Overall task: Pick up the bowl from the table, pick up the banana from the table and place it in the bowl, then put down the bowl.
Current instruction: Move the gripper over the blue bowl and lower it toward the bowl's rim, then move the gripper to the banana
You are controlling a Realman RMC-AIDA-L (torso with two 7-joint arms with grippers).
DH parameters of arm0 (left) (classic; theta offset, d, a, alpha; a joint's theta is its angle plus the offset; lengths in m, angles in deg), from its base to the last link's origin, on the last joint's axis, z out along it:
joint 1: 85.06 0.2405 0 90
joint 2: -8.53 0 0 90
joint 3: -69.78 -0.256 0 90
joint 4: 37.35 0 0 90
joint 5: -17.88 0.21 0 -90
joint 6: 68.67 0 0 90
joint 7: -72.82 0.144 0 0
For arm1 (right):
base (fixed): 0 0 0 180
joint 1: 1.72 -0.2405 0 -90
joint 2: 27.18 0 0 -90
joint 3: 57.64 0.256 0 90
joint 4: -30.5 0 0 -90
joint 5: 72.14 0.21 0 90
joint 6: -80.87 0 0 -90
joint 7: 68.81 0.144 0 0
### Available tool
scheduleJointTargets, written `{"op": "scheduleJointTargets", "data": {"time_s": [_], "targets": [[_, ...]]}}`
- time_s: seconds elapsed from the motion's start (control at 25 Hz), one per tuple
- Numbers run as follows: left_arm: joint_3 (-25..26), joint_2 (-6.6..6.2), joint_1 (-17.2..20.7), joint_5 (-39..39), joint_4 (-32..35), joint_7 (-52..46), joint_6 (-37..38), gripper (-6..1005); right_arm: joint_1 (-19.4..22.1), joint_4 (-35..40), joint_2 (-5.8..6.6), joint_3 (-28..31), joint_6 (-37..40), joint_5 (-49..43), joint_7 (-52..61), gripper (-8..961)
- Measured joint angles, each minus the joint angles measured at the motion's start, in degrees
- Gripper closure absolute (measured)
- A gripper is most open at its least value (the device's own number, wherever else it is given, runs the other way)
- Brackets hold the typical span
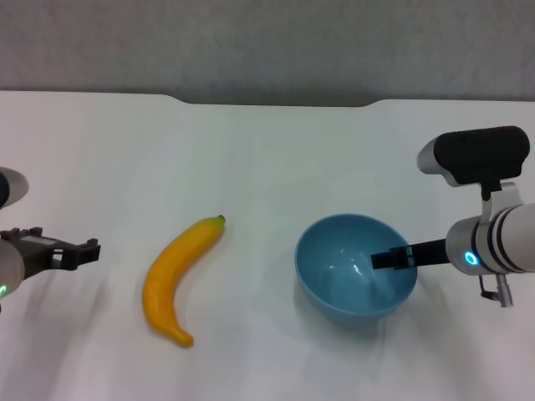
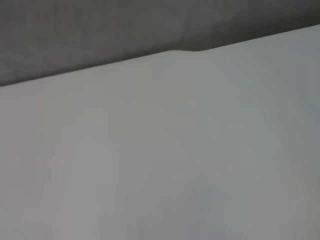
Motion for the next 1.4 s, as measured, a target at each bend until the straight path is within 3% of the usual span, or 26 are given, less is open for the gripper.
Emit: {"op": "scheduleJointTargets", "data": {"time_s": [0.28, 0.8, 1.24, 1.4], "targets": [[0.0, 0.03, 0.59, 0.23, -0.07, -1.31, 1.42, 91, -4.96, 7.89, -0.05, -0.66, -0.74, 2.9, -0.07, 97], [0.09, 0.03, 1.11, 0.38, -0.12, -1.34, 1.53, 91, -5.24, 7.38, -0.15, -1.99, -0.87, 2.74, -0.11, 113], [0.0, 0.03, 2.16, 0.41, -0.47, -1.35, 2.48, 91, -4.67, 6.92, -0.22, -3.41, -2.25, 1.17, -0.11, 556], [0.0, 0.03, 2.57, 0.41, -0.64, -1.33, 2.56, 91, -4.44, 6.14, -0.23, -3.4, -2.25, 1.16, -0.12, 672]]}}
